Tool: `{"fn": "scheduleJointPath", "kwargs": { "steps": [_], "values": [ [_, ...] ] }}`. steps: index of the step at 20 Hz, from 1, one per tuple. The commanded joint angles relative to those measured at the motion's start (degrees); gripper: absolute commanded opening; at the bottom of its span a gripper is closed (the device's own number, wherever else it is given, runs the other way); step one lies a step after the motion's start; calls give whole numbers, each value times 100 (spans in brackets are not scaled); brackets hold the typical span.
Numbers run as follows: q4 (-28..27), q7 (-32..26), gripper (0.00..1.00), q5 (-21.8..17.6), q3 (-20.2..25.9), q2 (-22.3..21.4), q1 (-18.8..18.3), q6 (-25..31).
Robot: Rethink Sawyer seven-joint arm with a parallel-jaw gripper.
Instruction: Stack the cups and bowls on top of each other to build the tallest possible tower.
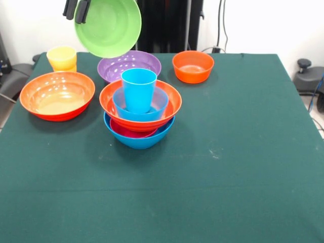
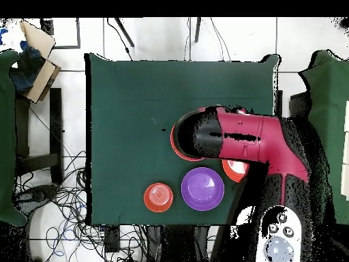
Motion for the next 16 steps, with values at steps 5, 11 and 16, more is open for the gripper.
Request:
{"fn": "scheduleJointPath", "kwargs": {
  "steps": [5,11,16],
  "values": [
    [-11,911,0,347,115,360,395,642],
    [-165,1299,0,915,131,472,612,829],
    [-390,1362,0,1128,52,648,659,826]
  ]
}}
